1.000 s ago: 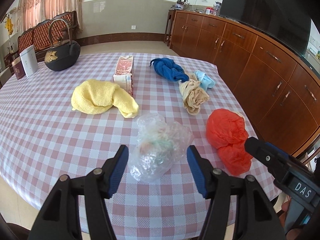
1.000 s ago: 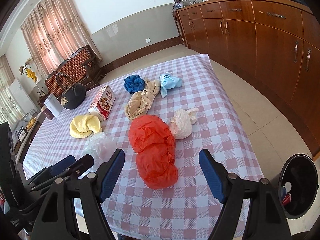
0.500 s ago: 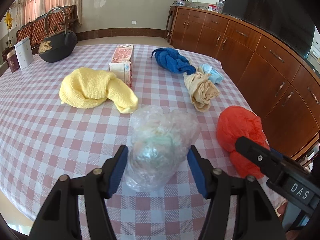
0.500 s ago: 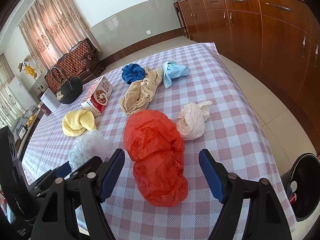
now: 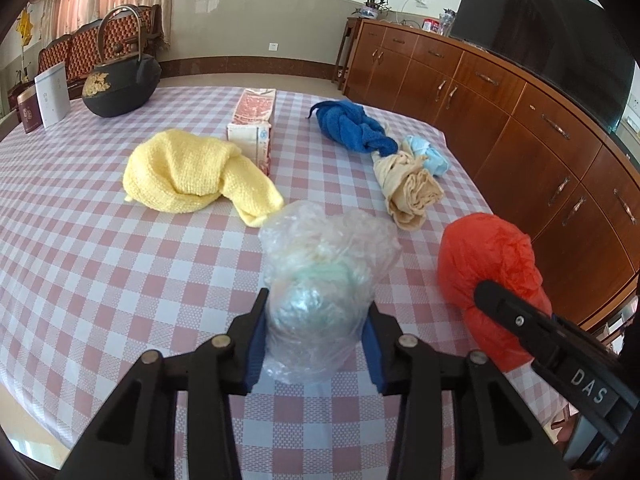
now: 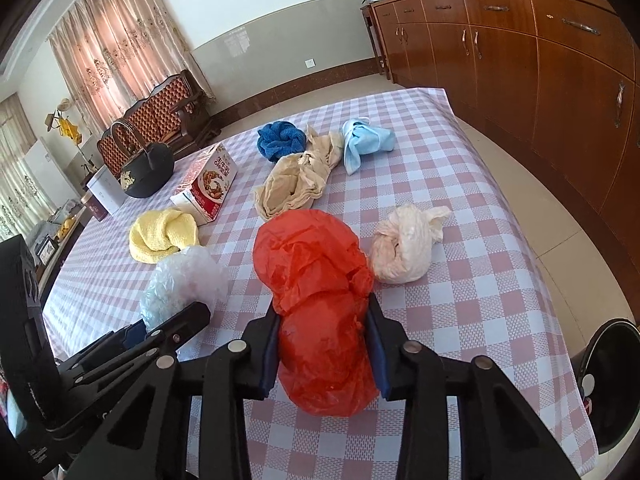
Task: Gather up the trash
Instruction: 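Carry the clear bag and red bag over the black bin and release both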
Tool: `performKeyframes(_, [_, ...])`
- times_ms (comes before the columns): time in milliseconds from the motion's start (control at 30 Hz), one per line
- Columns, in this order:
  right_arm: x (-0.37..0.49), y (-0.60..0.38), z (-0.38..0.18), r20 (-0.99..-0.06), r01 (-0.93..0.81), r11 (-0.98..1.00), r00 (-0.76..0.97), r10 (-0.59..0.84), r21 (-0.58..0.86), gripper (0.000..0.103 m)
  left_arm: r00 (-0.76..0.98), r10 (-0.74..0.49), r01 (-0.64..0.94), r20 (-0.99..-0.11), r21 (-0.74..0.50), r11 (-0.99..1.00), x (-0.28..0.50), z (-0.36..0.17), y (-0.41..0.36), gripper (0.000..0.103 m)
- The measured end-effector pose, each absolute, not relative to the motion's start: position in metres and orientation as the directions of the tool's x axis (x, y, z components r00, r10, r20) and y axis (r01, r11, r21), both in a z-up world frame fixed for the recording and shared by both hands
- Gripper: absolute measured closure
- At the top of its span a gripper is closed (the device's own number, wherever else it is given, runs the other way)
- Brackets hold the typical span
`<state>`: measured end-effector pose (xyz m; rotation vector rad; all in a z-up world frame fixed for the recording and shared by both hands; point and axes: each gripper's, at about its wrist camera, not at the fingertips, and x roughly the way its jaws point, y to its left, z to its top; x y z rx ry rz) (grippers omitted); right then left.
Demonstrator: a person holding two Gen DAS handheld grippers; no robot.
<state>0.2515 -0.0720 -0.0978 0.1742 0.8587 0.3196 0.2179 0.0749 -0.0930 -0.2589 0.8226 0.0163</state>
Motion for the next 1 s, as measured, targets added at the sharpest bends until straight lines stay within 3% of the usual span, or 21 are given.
performKeyframes(1000, [0.169,-0.145,-0.052,-0.646,-0.127,0.947,0.703,0.296,0.295,0.064,0.726,-0.154,0.026,-0.671,-0.197,0.980,0.176,-0.046,0.011,0.060])
